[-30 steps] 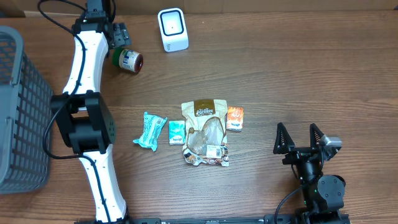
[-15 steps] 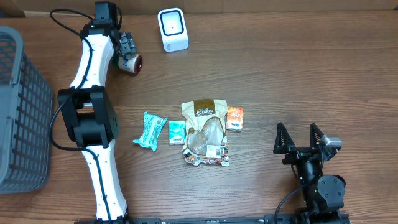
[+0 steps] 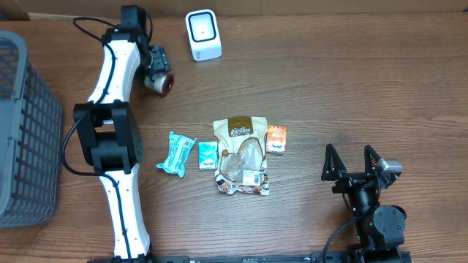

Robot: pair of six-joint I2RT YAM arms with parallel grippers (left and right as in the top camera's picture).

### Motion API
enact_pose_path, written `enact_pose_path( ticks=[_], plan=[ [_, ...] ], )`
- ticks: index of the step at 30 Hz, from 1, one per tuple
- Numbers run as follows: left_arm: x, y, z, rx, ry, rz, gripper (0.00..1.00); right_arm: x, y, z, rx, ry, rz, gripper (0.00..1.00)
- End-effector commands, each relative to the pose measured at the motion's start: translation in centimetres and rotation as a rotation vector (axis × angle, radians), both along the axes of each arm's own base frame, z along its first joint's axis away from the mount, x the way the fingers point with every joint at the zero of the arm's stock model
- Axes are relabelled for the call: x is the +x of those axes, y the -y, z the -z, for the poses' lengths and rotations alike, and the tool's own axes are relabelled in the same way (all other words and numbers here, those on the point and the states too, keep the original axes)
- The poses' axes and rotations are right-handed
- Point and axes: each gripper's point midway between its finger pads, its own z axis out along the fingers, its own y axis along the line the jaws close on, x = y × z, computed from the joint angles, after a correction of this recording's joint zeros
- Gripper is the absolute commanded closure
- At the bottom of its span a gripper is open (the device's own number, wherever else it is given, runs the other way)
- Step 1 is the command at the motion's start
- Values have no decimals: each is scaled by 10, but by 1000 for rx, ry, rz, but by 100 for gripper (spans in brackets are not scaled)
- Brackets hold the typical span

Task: Scan the item barcode
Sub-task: 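Carry the Knorr jar with left gripper to table center beside snack bag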

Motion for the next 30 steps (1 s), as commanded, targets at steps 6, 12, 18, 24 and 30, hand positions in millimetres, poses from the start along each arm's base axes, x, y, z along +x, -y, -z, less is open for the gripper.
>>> enact_pose_path(
  ticks=[6, 12, 18, 24, 30],
  plan=[
    [-32, 12, 17, -22, -149, 14, 27, 0, 1, 2, 1, 3, 5, 0],
    [-58, 35, 21, -18, -259, 78, 25, 0, 1, 2, 1, 3, 5, 0],
    [-84, 59, 21, -9, -356, 127, 26, 0, 1, 2, 1, 2, 5, 0],
    [-106, 86, 20, 4, -434, 188, 28, 0, 1, 2, 1, 3, 5, 0],
    [-123, 124, 18, 28, -474, 276, 28, 0, 1, 2, 1, 3, 5, 0]
  ],
)
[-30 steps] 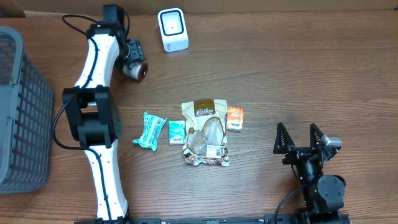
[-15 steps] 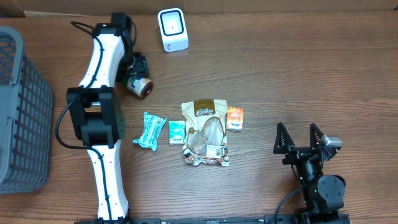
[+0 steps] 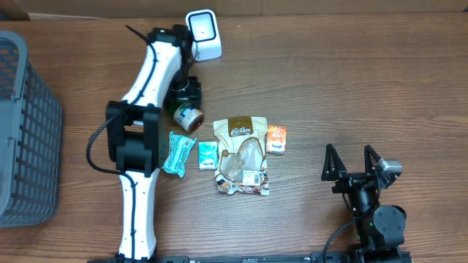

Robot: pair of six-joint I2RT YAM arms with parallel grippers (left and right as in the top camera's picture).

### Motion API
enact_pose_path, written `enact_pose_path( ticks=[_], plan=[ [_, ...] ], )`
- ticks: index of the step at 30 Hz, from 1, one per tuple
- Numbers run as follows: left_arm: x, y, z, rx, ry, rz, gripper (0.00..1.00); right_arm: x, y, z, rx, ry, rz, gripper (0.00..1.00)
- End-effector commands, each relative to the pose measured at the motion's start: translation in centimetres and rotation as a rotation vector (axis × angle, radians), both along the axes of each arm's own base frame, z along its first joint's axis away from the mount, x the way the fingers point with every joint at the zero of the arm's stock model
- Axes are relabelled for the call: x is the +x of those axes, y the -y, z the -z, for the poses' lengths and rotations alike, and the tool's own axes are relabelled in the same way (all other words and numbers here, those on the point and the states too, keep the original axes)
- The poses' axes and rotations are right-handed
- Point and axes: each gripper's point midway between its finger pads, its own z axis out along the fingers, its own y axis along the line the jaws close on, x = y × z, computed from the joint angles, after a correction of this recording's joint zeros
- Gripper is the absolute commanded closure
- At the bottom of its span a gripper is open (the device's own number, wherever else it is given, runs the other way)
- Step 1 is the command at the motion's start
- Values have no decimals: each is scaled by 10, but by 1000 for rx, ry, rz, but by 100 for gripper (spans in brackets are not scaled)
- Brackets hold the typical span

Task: Scan the item barcode
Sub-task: 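Carry the Knorr jar with left gripper to table center beside snack bag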

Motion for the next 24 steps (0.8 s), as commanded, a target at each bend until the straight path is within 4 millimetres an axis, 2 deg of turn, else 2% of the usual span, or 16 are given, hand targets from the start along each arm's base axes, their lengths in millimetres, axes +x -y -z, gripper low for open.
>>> enact_pose_path(
  ticks=[1, 10, 18, 24],
  plan=[
    [-11, 32, 7, -6, -33, 76, 28, 0, 1, 2, 1, 3, 4, 0],
    [-27, 79, 7, -1, -36, 175, 28, 0, 1, 2, 1, 3, 4, 0],
    [-38, 101, 7, 3, -42, 224, 28, 0, 1, 2, 1, 3, 4, 0],
    [-42, 110, 7, 3, -42, 246, 28, 0, 1, 2, 1, 3, 4, 0]
  ],
)
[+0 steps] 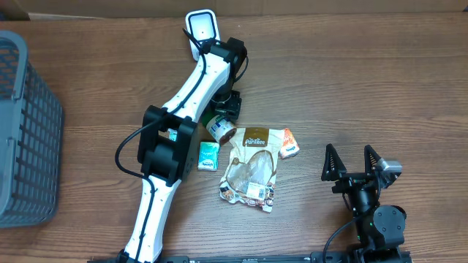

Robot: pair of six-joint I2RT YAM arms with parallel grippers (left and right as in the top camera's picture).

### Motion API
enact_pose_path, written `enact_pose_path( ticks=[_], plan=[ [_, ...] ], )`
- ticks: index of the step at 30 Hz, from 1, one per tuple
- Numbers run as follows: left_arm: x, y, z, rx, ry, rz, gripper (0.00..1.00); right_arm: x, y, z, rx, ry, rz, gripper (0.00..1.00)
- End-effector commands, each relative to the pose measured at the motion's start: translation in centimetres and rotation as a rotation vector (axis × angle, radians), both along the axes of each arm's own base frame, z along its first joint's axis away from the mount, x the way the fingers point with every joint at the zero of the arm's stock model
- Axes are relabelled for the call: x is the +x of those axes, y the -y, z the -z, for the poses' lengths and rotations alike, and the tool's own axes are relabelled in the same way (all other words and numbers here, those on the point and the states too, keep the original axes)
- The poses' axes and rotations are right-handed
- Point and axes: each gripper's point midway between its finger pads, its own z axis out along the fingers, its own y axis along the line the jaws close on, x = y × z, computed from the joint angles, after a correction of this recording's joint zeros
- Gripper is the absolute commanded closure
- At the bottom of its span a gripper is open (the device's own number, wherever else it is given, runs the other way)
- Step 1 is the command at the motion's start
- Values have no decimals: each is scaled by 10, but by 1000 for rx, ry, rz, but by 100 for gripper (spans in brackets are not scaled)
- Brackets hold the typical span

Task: Scan the item barcode
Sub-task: 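Carry the Knorr jar with left gripper to table center beside snack bag, then open the left gripper and retract the left arm to the left side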

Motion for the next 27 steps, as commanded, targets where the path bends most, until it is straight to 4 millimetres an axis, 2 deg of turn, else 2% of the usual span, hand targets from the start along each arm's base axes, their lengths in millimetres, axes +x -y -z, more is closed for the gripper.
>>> enact_pose_path(
  ticks=[1, 9, 13, 19, 24, 27],
  plan=[
    [-5, 9, 7, -2, -19, 4, 28, 0, 1, 2, 1, 3, 5, 0],
    [-9, 12, 3, -21, -30, -2, 28, 0, 1, 2, 1, 3, 5, 0],
    [-7, 15, -8, -43, -12, -3, 28, 0, 1, 2, 1, 3, 5, 0],
    [-12, 29, -25, -123, -12, 5, 28, 0, 1, 2, 1, 3, 5, 0],
    [-20, 44, -27, -136, -14, 42, 28, 0, 1, 2, 1, 3, 5, 0],
    [-15, 46, -27, -134, 10, 49, 28, 0, 1, 2, 1, 3, 5, 0]
  ],
)
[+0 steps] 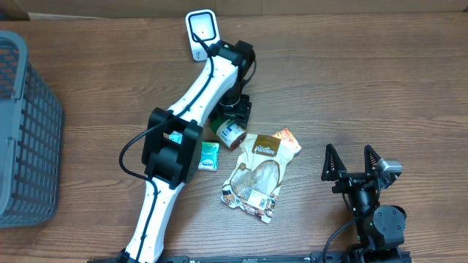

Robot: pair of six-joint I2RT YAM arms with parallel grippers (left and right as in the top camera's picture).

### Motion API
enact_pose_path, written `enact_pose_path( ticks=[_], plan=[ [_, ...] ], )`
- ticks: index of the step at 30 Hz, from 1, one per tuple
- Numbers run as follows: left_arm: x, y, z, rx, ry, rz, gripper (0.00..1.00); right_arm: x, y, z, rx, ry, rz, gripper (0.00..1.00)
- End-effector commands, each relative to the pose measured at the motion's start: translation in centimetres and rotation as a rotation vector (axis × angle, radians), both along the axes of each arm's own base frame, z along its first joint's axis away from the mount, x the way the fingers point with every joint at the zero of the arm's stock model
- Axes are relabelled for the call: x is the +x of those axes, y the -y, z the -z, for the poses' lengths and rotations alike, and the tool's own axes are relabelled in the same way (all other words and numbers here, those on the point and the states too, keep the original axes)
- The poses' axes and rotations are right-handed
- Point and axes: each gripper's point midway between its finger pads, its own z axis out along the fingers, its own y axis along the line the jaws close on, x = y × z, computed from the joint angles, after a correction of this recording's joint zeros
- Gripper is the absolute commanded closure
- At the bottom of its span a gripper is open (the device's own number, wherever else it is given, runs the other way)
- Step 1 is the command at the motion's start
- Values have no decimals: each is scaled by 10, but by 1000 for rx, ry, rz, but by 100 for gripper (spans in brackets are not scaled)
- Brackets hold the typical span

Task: Scan the item barcode
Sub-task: 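Open the left gripper and retract the left arm to the left side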

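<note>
A white barcode scanner [202, 33] stands at the table's far edge. My left gripper [232, 119] is near the table's middle, shut on a small round jar [229, 134] with a green body, a white label and a dark red end. The jar lies low, against the top left corner of a brown snack pouch [259, 174] that sits tilted. My left arm [197, 88] runs across the table towards the scanner and folds back down to the jar. My right gripper [355, 162] rests open at the front right, holding nothing.
A grey basket [25, 131] stands at the left edge. An orange packet [287, 138] touches the pouch's top. A small green packet [209, 155] lies left of the pouch. A teal wrapper [174, 136] shows only partly under the left arm.
The left gripper and jar have shifted slightly right and towards the front. The pouch has been pushed further right and tilted more. The orange packet now lies against the pouch's top. The right arm is unchanged.
The left gripper first held the jar at the far left, left of the scanner. Then it was lower, just above the teal wrapper. Then it reached the pouch's top left, with pouch and orange packet shifted. Now both lie displaced further right.
</note>
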Motion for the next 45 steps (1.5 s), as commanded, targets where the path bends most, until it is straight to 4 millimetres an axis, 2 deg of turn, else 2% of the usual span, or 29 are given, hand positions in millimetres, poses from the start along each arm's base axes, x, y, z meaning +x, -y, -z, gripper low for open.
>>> enact_pose_path(
  ticks=[1, 4, 7, 11, 12, 14, 15, 17, 21, 26, 28, 30, 32, 34, 39, 42, 45],
  plan=[
    [4, 15, -23, -49, 64, 20, 28, 0, 1, 2, 1, 3, 4, 0],
    [10, 14, -31, -54, 94, 16, 28, 0, 1, 2, 1, 3, 4, 0],
    [20, 15, -51, -84, 152, 7, 28, 0, 1, 2, 1, 3, 4, 0],
    [37, 14, -103, -133, 289, -5, 25, 0, 1, 2, 1, 3, 4, 0],
    [42, 13, -125, -153, 344, -9, 24, 0, 1, 2, 1, 3, 4, 0],
    [47, 9, -159, -188, 420, -21, 22, 0, 1, 2, 1, 3, 4, 0],
    [48, 2, -187, -215, 480, -33, 21, 0, 1, 2, 1, 3, 4, 0],
    [48, -12, -220, -239, 551, -48, 19, 0, 1, 2, 1, 3, 4, 0],
    [38, -54, -276, -259, 668, -102, 16, 0, 1, 2, 1, 3, 4, 0],
    [18, -128, -329, -221, 791, -243, 12, 0, 1, 2, 1, 3, 4, 0],
    [8, -155, -343, -207, 820, -302, 12, 0, 1, 2, 1, 3, 4, 0],
    [-11, -188, -360, -190, 856, -391, 8, 0, 1, 2, 1, 3, 4, 0],
    [-30, -209, -376, -177, 894, -453, 5, 0, 1, 2, 1, 3, 4, 0],
    [-42, -218, -386, -168, 924, -477, 0, 0, 1, 2, 1, 3, 4, 0],
    [-71, -242, -408, -101, 1008, -551, 0, 0, 1, 2, 1, 3, 4, 0],
    [-85, -257, -414, -45, 1033, -620, 1, 0, 1, 2, 1, 3, 4, 0],
    [-91, -258, -413, -34, 1024, -618, 0, 0, 1, 2, 1, 3, 4, 0]
  ],
)
